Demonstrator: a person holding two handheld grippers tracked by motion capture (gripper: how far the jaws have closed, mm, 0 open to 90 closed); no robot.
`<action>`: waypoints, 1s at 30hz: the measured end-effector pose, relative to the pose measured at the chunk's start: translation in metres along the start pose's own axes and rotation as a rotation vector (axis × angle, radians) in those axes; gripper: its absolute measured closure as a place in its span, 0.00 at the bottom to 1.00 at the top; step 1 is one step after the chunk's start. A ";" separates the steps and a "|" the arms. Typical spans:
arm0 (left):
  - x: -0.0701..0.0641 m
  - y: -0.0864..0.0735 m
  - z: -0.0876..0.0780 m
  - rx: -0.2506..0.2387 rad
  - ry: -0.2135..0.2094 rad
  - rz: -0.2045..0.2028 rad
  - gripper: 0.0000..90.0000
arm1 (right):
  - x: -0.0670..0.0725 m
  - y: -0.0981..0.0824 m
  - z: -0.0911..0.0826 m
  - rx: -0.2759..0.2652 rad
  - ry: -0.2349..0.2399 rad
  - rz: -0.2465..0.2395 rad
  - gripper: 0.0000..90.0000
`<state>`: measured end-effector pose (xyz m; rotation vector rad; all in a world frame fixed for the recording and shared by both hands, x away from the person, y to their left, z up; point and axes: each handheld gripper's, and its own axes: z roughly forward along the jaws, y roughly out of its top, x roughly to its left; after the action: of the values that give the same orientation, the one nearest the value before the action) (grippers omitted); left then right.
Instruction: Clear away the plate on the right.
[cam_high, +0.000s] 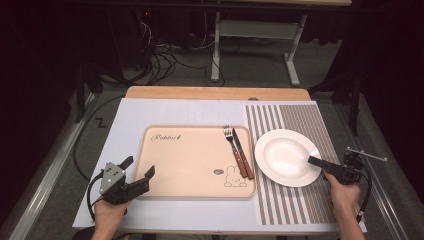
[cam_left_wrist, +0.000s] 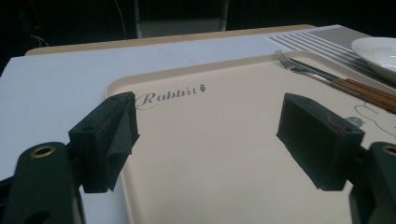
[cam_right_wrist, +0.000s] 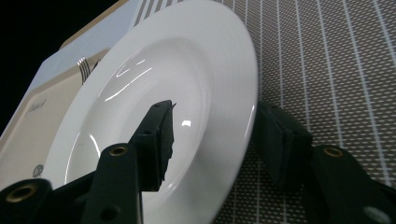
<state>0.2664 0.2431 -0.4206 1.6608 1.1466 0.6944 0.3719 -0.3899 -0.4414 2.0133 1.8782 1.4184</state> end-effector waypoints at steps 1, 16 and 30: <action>0.000 0.000 0.000 0.000 0.002 0.001 0.23 | 0.000 0.000 0.001 0.005 0.004 -0.001 0.57; -0.001 0.000 0.001 0.005 0.005 0.008 0.23 | -0.002 0.004 0.015 0.082 0.057 0.052 0.66; -0.001 0.000 0.002 0.012 0.012 0.011 0.23 | -0.009 0.009 0.019 0.118 0.060 0.097 0.83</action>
<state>0.2678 0.2418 -0.4217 1.6758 1.1526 0.7065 0.3919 -0.3890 -0.4528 2.1671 1.9571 1.4375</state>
